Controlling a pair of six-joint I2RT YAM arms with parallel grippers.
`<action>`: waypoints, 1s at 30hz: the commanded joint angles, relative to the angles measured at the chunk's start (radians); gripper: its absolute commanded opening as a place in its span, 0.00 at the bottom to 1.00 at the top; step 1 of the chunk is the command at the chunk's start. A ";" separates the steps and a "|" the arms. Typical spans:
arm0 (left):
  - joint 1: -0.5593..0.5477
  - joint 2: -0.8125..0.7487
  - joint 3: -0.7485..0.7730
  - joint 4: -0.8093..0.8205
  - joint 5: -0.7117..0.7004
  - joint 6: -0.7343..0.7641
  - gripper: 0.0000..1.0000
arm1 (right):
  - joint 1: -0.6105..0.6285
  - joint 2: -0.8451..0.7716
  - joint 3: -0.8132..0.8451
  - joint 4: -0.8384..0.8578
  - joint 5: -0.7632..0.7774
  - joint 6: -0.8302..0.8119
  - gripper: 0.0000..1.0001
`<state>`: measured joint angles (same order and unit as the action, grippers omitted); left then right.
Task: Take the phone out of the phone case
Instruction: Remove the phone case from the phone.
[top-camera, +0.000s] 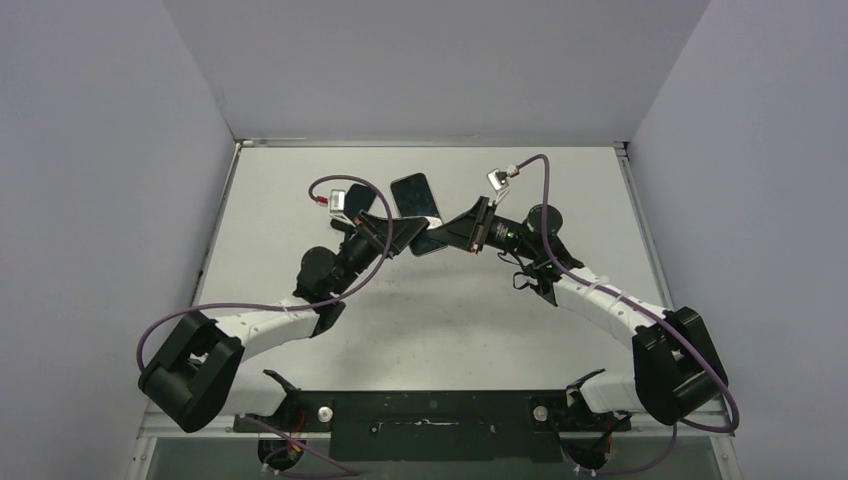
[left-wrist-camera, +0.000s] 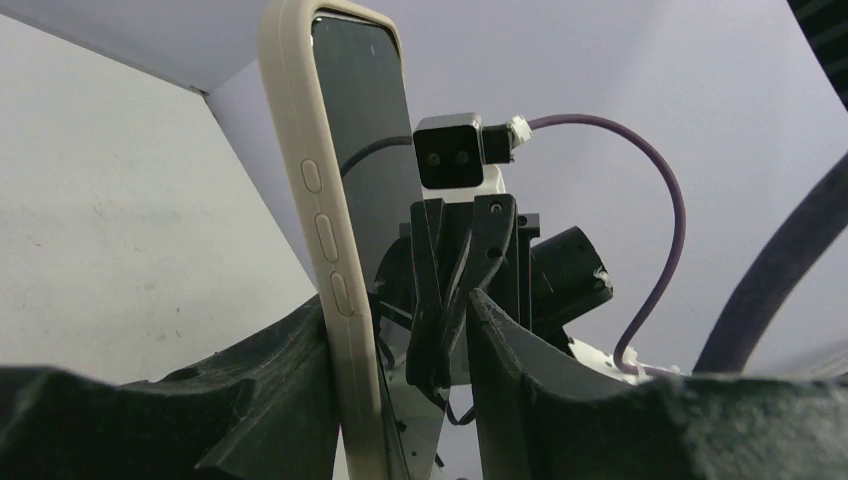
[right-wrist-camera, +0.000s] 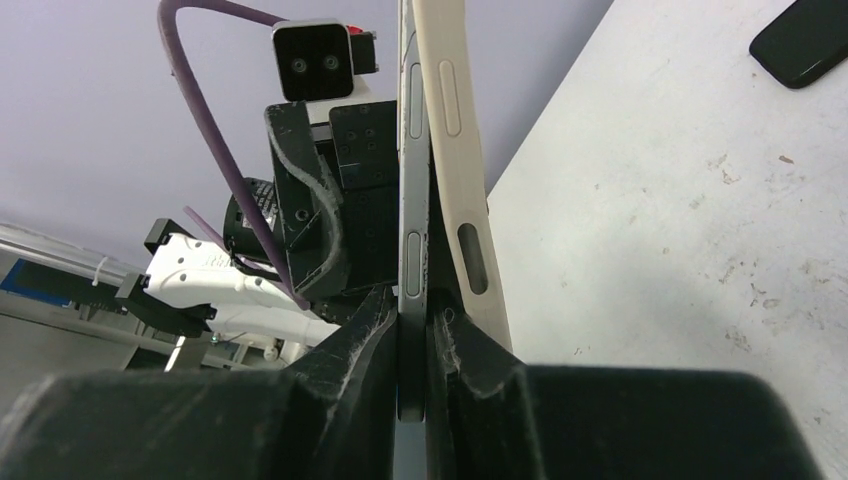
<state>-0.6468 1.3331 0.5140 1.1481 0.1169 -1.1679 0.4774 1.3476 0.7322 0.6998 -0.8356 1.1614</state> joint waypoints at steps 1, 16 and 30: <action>0.041 -0.085 -0.010 0.005 0.197 0.061 0.46 | -0.027 -0.048 0.051 0.047 0.121 -0.011 0.00; 0.121 -0.258 -0.088 -0.164 0.234 0.226 0.56 | -0.034 -0.081 0.057 0.074 0.167 0.062 0.00; 0.120 -0.143 -0.047 -0.118 0.233 0.175 0.52 | -0.006 -0.095 0.057 0.092 0.167 0.069 0.00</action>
<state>-0.5293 1.1713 0.4175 0.9722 0.3344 -0.9897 0.4564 1.3106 0.7330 0.6720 -0.6811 1.2213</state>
